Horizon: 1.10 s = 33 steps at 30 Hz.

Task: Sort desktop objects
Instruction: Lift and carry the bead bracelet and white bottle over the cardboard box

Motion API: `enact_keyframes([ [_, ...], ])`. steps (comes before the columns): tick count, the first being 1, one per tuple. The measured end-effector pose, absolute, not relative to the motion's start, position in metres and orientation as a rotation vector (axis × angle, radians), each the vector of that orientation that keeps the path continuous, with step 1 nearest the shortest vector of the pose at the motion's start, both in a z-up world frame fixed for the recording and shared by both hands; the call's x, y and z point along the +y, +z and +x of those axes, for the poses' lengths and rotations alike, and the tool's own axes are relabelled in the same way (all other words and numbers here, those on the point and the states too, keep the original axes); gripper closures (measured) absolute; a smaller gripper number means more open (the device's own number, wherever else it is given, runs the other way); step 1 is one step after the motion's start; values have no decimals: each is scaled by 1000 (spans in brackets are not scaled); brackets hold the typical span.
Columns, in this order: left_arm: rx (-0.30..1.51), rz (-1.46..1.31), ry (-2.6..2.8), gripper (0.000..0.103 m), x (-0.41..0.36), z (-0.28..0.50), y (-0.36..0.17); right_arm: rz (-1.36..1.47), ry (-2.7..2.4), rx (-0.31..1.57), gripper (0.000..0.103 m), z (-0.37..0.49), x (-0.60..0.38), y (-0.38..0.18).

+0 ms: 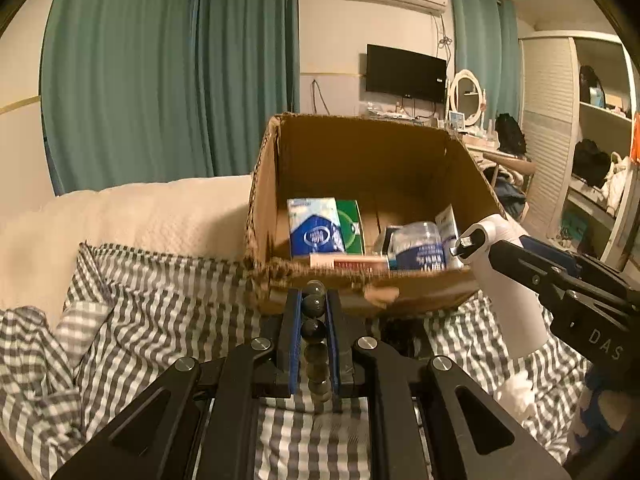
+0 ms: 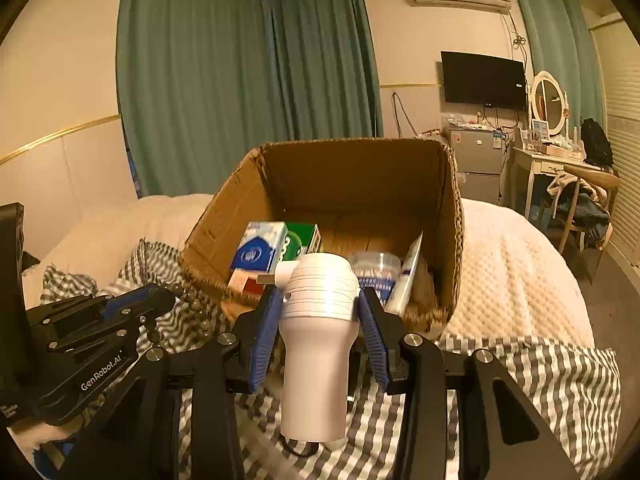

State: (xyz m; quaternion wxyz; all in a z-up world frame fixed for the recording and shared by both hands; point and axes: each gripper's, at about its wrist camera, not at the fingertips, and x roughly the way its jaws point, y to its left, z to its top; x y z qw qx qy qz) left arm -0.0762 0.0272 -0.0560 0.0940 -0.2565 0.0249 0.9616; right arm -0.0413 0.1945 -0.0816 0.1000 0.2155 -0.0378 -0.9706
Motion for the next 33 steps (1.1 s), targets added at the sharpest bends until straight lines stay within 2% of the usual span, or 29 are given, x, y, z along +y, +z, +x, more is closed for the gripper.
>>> enact_keyframes([
  [20, 127, -654, 2774, 92, 50, -145, -19, 558, -2895, -65, 63, -110, 197, -61],
  [33, 106, -631, 2768, 92, 60, -201, -20, 605, -2898, -33, 63, -146, 198, -62],
])
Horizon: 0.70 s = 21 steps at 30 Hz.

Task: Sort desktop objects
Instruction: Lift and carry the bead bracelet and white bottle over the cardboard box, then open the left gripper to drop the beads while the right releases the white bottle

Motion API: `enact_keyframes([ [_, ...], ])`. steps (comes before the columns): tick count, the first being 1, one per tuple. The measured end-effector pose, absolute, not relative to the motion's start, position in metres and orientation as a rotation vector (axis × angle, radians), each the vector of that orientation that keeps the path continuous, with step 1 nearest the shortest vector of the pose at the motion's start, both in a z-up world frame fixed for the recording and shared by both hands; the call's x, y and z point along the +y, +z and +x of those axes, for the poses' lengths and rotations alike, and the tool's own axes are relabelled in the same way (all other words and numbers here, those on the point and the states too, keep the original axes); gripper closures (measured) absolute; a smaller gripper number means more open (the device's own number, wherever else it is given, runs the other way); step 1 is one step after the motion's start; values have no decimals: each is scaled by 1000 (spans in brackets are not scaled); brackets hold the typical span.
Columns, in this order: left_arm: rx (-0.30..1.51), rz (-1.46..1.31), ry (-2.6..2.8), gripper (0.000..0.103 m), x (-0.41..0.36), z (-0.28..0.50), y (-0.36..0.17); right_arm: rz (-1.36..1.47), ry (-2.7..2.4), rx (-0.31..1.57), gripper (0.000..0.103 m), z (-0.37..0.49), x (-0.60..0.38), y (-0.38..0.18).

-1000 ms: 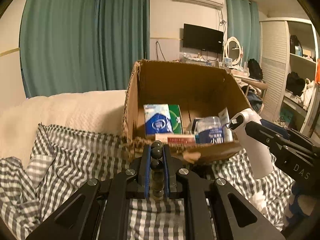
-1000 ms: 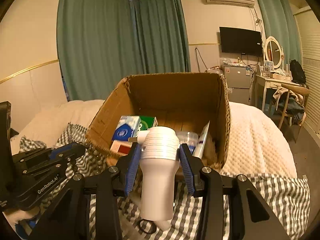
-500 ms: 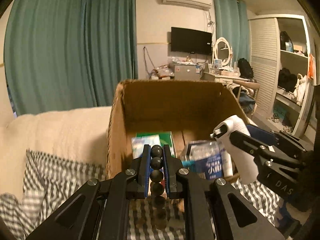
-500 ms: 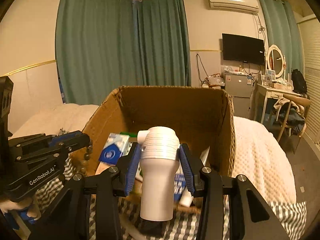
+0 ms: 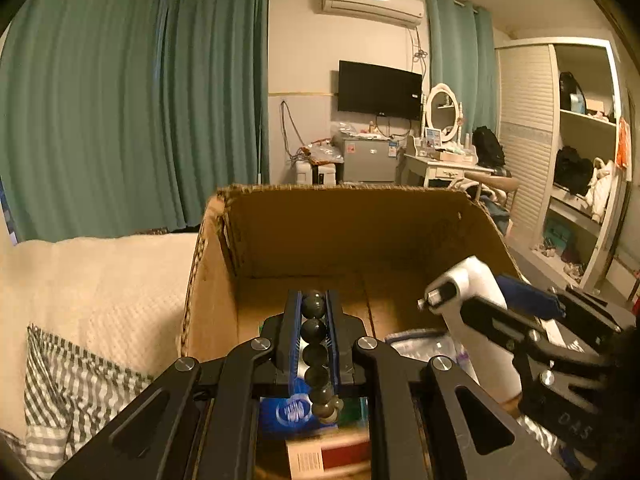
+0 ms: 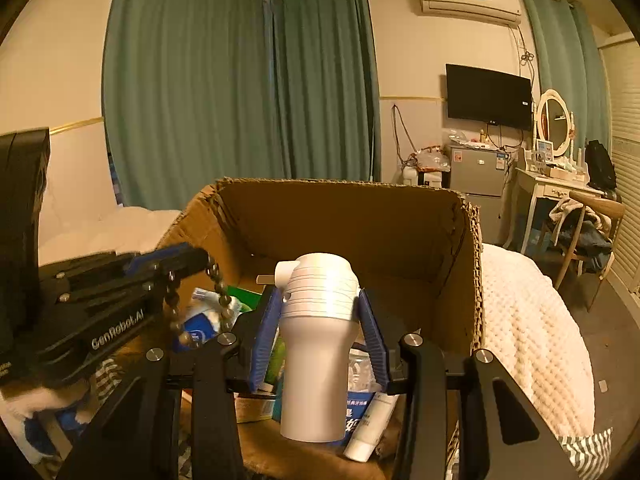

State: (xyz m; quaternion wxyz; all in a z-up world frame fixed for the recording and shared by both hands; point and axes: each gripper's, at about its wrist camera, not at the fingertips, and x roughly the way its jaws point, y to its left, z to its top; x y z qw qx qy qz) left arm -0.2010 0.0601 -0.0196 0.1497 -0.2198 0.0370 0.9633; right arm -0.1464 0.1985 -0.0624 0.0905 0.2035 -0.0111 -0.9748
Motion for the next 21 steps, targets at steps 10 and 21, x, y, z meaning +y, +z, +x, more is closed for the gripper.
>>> enact_keyframes([
  [10, 123, -699, 2768, 92, 63, -225, -37, 772, -2867, -49, 63, -173, 201, -84],
  [21, 70, -699, 2821, 48, 55, -215, -36, 768, -2917, -19, 62, -165, 206, -79],
])
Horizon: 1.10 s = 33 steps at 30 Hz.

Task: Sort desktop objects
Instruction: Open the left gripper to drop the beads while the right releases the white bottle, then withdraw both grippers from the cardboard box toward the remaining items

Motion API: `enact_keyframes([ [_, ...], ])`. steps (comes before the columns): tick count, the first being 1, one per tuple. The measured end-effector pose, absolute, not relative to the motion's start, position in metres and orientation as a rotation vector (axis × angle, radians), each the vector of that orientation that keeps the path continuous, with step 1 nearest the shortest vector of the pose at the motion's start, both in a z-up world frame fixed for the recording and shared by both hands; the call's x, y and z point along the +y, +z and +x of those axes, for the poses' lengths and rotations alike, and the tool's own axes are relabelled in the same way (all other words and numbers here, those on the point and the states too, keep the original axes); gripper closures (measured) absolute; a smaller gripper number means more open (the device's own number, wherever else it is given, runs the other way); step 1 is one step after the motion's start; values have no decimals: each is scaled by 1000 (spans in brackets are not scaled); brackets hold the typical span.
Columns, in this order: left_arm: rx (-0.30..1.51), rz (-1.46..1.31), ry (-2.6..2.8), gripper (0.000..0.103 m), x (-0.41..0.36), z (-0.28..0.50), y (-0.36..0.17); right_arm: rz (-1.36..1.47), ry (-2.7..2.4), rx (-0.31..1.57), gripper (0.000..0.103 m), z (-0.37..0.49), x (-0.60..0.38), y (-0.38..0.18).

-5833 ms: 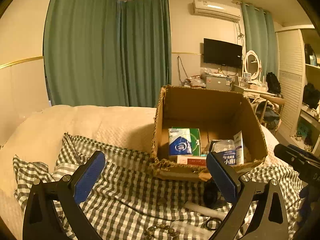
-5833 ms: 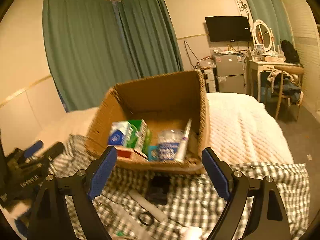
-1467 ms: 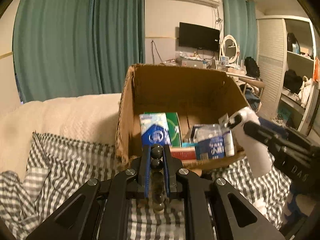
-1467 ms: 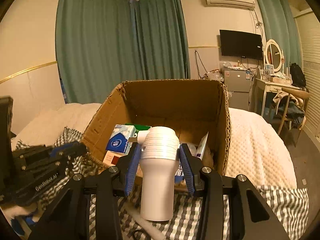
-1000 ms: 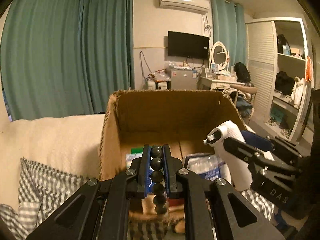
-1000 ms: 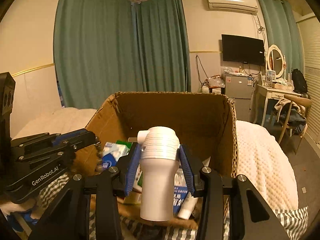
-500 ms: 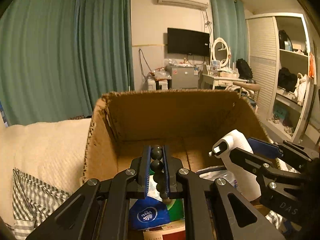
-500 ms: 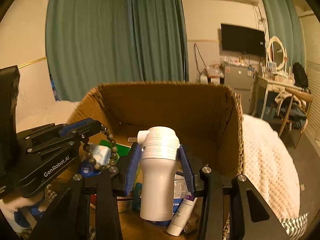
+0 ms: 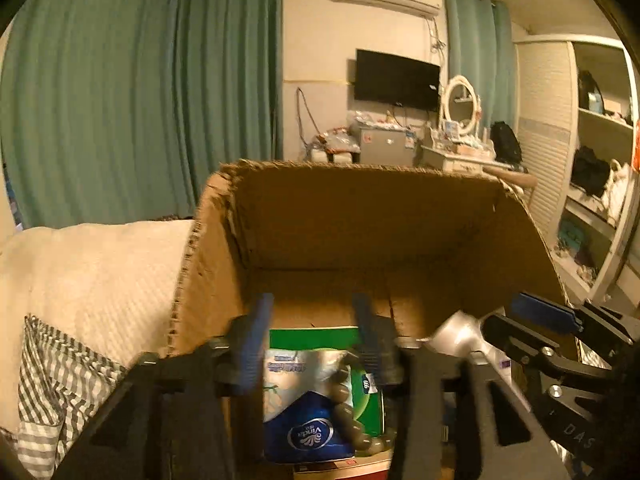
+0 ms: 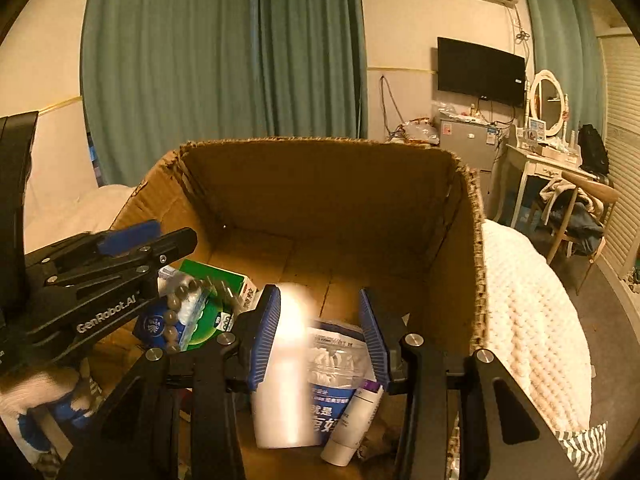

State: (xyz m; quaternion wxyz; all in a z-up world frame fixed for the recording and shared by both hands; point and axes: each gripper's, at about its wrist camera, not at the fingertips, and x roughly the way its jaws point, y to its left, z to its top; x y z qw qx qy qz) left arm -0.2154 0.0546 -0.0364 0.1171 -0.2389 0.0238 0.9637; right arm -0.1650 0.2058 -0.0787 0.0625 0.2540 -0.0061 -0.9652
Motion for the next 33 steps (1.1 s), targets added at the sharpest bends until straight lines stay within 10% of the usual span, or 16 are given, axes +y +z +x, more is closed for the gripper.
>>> enact_keyframes([
  [33, 43, -598, 2917, 26, 42, -120, 26, 679, -2924, -51, 62, -91, 197, -39],
])
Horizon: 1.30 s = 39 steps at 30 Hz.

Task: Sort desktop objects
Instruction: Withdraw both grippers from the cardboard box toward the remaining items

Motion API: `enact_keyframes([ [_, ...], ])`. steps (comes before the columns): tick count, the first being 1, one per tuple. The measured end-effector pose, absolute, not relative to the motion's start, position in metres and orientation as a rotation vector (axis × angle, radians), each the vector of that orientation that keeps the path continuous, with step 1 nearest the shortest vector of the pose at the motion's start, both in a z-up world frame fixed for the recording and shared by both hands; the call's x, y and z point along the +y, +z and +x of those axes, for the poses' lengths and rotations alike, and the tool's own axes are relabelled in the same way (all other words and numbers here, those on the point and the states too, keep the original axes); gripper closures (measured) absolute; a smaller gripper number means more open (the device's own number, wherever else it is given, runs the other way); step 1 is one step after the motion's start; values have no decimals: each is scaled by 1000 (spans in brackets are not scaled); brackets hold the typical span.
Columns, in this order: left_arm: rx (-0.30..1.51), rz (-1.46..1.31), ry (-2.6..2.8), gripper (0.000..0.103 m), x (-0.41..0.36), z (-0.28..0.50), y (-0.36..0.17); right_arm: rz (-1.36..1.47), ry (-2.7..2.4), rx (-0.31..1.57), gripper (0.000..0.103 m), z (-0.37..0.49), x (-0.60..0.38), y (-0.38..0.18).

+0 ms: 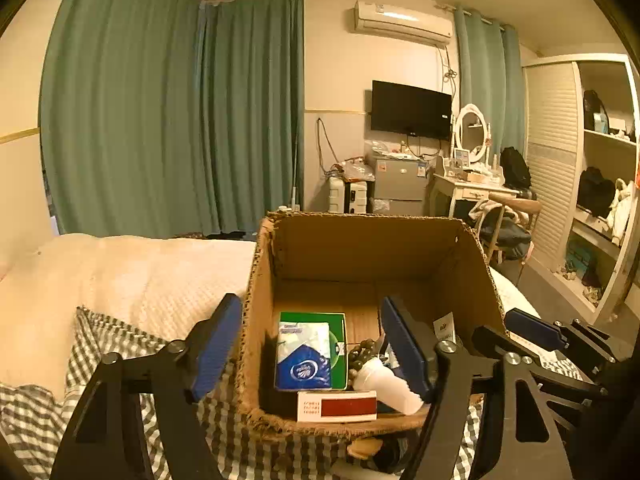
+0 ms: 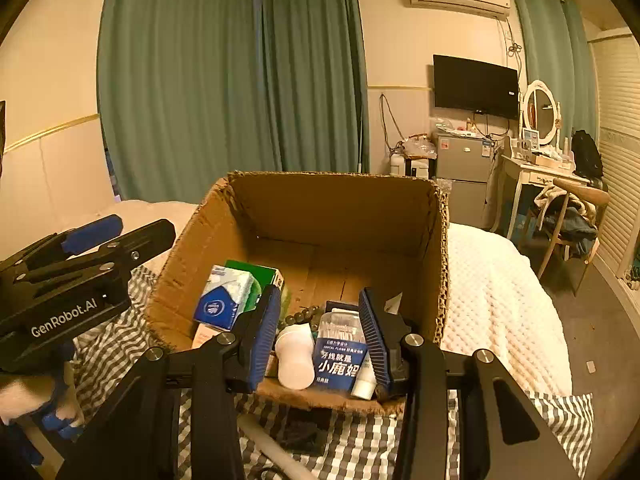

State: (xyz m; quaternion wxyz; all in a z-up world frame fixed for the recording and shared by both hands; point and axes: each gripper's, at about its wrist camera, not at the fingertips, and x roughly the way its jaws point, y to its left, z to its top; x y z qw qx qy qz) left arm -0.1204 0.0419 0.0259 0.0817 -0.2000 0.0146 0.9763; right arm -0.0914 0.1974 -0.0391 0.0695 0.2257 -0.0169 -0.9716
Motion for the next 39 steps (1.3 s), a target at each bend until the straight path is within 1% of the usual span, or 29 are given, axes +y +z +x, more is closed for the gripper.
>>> enact_keyframes([
  [8, -5, -568, 2953, 19, 26, -94, 39, 634, -2932, -61, 62, -66, 201, -26],
  [12, -26, -557, 2969, 11, 17, -80, 40, 634, -2934, -53, 62, -57, 202, -25],
  [13, -29, -556, 2974, 10, 15, -76, 39, 638, -2934, -49, 62, -55, 202, -25],
  [21, -25, -657, 2995, 10, 7, -66, 15, 662, -2910, -62, 62, -46, 199, -31],
  [27, -15, -738, 2994, 10, 6, -55, -8, 687, -2904, -15, 62, -32, 200, -46],
  [33, -26, -804, 2981, 10, 4, -42, -29, 662, -2882, 94, 62, -19, 198, -57],
  [39, -19, -829, 2974, 10, 11, -34, -41, 727, -2841, 232, 62, -9, 202, -79],
])
